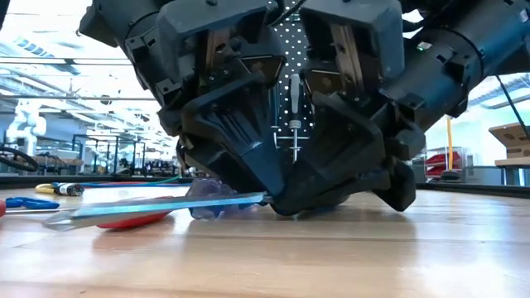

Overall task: Hang tools onto peg board
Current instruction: Hang the blue flat screwdriver on the peg board

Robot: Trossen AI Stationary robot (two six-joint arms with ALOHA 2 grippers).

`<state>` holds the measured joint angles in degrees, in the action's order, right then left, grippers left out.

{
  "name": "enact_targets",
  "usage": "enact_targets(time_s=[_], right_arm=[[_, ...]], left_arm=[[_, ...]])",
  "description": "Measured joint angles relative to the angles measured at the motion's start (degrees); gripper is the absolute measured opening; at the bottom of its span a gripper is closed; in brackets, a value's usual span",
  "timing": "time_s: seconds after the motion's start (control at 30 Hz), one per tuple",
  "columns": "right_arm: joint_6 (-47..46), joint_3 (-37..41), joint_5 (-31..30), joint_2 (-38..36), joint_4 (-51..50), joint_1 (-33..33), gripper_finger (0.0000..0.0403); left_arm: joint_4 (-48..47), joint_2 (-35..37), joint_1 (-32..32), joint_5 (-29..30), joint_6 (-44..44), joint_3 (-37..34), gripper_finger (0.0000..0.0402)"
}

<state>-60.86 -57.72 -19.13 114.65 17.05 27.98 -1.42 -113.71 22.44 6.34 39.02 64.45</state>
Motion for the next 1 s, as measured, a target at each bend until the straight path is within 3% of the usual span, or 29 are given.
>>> enact_targets(time_s=[0.33, 0.57, 0.7, 1.0], right_arm=[[-2.66, -6.35, 5.56, -0.20, -14.37, 0.48, 0.0000], [1.43, -11.92, 1.49, -0.73, -20.56, 0.96, 0.0000], [1.58, -15.54, 0.60, -2.00, -30.38, 1.80, 0.0000], [-4.49, -19.05, -8.13, -7.74, -48.43, 4.06, 0.0000]], left_arm=[[-2.17, 0.02, 0.05, 0.09, -0.92, 0.09, 0.0130], [-4.40, 0.05, 0.02, 0.55, -0.91, 0.11, 0.0130], [-6.26, 0.07, 0.02, 0.75, -0.89, 0.11, 0.0130], [-9.48, 0.13, 0.15, 3.62, -2.16, 0.12, 0.0130]])
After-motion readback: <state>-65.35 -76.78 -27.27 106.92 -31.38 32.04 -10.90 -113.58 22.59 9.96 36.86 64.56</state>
